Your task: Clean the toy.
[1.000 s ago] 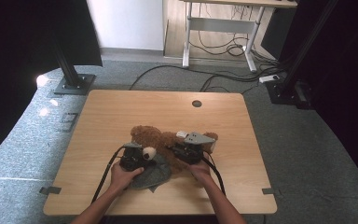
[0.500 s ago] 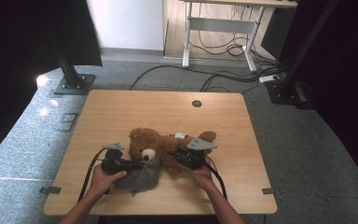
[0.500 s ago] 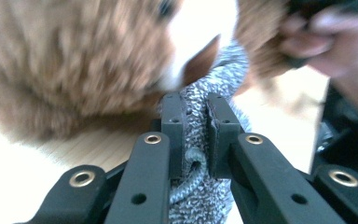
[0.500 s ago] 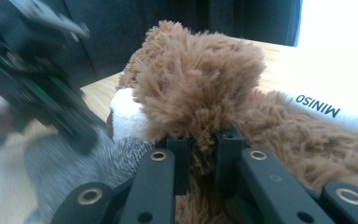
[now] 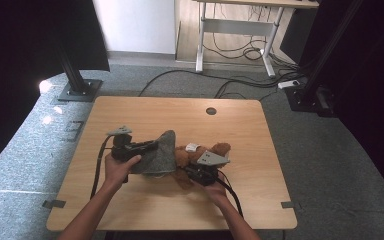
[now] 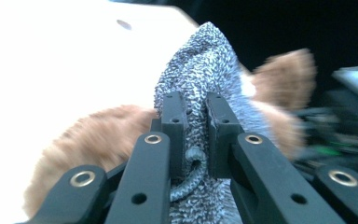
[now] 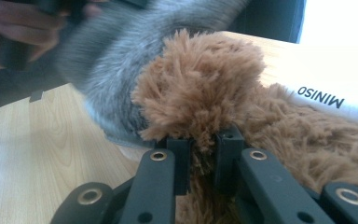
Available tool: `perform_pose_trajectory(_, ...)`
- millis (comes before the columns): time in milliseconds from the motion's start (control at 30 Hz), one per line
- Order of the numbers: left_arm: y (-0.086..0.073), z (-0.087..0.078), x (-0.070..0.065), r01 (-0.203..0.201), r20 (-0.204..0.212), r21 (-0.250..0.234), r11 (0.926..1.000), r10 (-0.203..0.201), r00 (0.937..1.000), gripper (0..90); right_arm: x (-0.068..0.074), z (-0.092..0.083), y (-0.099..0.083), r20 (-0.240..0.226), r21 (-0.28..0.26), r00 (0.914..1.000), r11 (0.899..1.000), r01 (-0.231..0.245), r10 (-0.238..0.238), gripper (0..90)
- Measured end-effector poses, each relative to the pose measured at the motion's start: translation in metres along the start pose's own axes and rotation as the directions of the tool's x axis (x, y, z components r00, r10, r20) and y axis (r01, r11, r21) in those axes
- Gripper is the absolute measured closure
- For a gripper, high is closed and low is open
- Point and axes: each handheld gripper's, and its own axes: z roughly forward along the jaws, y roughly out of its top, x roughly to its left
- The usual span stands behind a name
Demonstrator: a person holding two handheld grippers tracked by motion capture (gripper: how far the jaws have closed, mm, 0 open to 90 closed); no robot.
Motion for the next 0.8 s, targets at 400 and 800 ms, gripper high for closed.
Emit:
perform_pose_trajectory(400, -0.009, -0.013, 0.023, 0.018, -0.125, -0.032, 0.9993, -0.022, 0.9919, 79.6, 0.003, -0.004, -0.005, 0.019, -0.005, 0.9997, 1.000, 0.013, -0.013, 80.7)
perform_pose_trajectory(800, -0.059, -0.006, 0.062, 0.098, -0.240, 0.098, 0.9904, -0.072, 0.9682, 79.9, 0.003, -0.006, -0.009, 0.021, 0.008, 0.9998, 1.000, 0.005, -0.005, 81.7)
